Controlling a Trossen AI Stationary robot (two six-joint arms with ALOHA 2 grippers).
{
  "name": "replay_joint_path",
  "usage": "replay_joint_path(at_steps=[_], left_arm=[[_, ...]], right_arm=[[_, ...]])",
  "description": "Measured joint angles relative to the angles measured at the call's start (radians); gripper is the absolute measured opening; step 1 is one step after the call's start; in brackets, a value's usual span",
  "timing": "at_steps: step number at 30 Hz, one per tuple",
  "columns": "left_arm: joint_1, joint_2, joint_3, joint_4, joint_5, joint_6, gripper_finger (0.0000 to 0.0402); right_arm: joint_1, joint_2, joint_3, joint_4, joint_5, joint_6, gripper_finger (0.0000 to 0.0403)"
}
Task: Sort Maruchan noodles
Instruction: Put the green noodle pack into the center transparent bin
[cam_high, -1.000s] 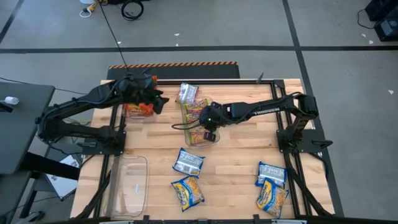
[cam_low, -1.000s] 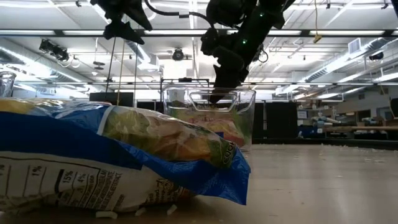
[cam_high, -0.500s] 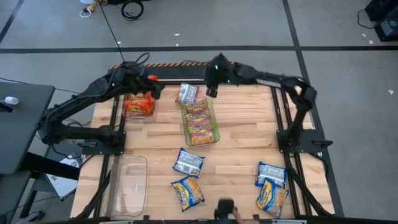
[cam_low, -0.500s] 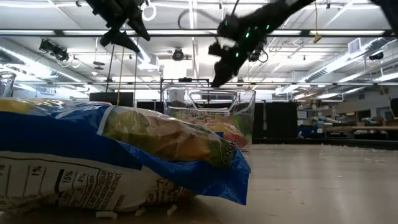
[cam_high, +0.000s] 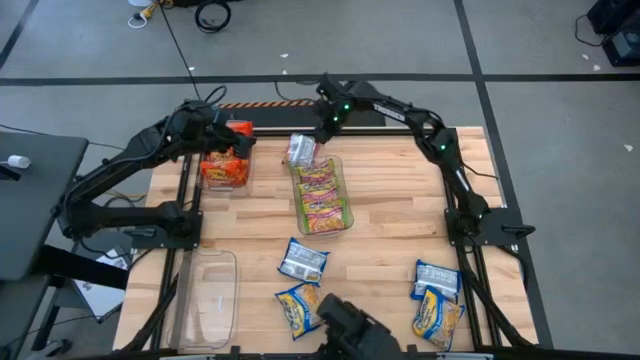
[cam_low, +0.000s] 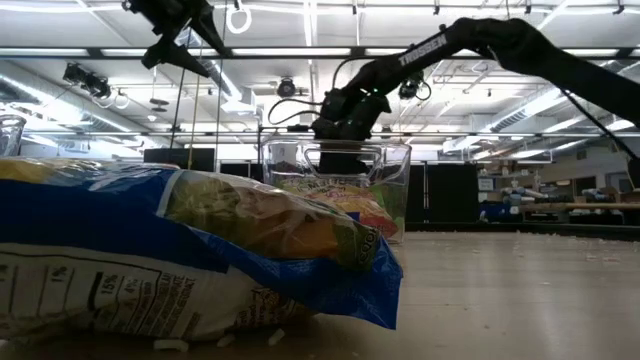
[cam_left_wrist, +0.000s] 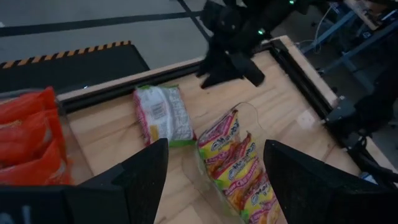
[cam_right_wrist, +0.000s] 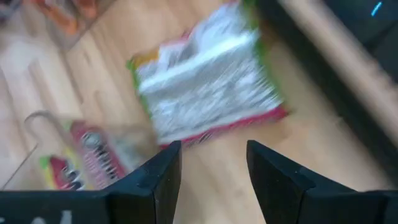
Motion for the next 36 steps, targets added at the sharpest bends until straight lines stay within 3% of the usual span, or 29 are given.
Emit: replay_joint_path(at_steps=[8, 13, 17, 27, 36], left_arm=[[-0.005, -0.012, 0.0, -0.047, 0.008, 0.007, 0.0268], [-0.005, -0.063, 0.016, -0.114, 0.121, 0.057, 0.0268], [-0.008, -0.127, 0.043, -0.167, 0.124, 0.063, 0.0268], [-0.008, -0.256, 0.046, -0.163, 0.105, 0.087, 0.0268], [-0.008, -0.287, 0.046, -0.163, 0.105, 0.09, 0.0268]], right_arm=[[0.094, 0.003, 0.033, -0.22, 0.086, 0.112, 0.0185], [0.148, 0.003, 0.033, -0.362, 0.153, 0.177, 0.0185], [0.189, -0.005, 0.031, -0.44, 0.196, 0.246, 0.0185], [0.196, -0.029, -0.023, 0.033, 0.382, 0.521, 0.0185], [0.143, -0.027, -0.191, 0.217, 0.313, 0.757, 0.0185]])
